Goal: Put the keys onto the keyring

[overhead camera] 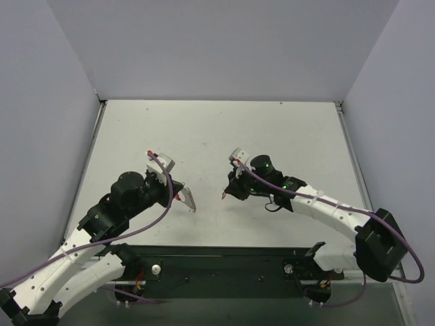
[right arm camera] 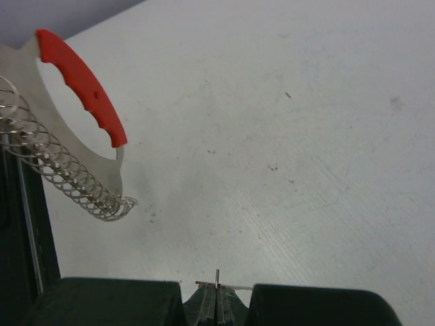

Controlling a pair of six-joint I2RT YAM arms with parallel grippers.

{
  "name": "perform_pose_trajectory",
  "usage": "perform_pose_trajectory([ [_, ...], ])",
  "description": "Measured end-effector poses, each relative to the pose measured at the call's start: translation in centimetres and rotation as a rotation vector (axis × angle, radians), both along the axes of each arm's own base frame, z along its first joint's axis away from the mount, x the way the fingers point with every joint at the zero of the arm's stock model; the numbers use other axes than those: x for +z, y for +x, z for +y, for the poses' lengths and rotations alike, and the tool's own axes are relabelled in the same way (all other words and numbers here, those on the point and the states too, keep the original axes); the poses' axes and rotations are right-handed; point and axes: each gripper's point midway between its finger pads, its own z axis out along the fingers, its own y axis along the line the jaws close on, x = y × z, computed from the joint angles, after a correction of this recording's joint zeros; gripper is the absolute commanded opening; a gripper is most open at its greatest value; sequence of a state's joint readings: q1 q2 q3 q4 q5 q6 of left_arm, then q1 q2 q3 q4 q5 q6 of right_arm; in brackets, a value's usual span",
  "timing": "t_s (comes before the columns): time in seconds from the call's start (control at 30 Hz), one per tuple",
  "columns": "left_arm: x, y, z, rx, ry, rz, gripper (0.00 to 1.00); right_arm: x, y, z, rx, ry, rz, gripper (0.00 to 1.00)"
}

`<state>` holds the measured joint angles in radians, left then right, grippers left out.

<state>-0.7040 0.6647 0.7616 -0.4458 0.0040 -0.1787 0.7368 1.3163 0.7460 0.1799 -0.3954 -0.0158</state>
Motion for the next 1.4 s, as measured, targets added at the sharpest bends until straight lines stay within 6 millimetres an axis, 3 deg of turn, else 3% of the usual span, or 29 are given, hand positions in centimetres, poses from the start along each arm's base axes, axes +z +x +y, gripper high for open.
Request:
perform_pose_trajectory([
  [0.17, 1.5, -0.7, -0.9, -0.074, -0.021, -0.025, 0.0, 4.6, -1.6, 0.6, 0.126, 0.101, -0.105, 0.0],
  [0.4, 2.9, -2.5, -3.8, -0.282, -0.035, -0.041, 0.0, 10.3, -7.0, 0.9, 0.404, 0.241, -0.231, 0.0],
  [0.53, 3.4, -5.3, -6.6, -0.477, -0.028, -0.07, 0.0, 12.5, -9.8, 0.7, 0.522, 0.273, -0.189, 0.0],
  [0.7, 4.4, -8.6, -9.5, -0.634, -0.008, -0.128, 0.0, 16.1, -11.6, 0.8, 0.595, 0.341, -0.172, 0.0],
  [0.9, 4.7, -7.2, -10.4, -0.583, 0.018, -0.185, 0.0, 18.4, -12.4, 0.5, 0.568, 0.409, -0.164, 0.0],
  [1.13, 7.7, -5.3, -9.1, -0.45, -0.049, -0.326, 0.0, 20.3, -12.3, -0.4, 0.527, 0.453, -0.207, 0.0],
  [1.4, 9.0, -4.1, -10.4, -0.432, -0.085, -0.414, 0.0, 20.8, -11.5, -0.7, 0.492, 0.465, -0.206, 0.0],
])
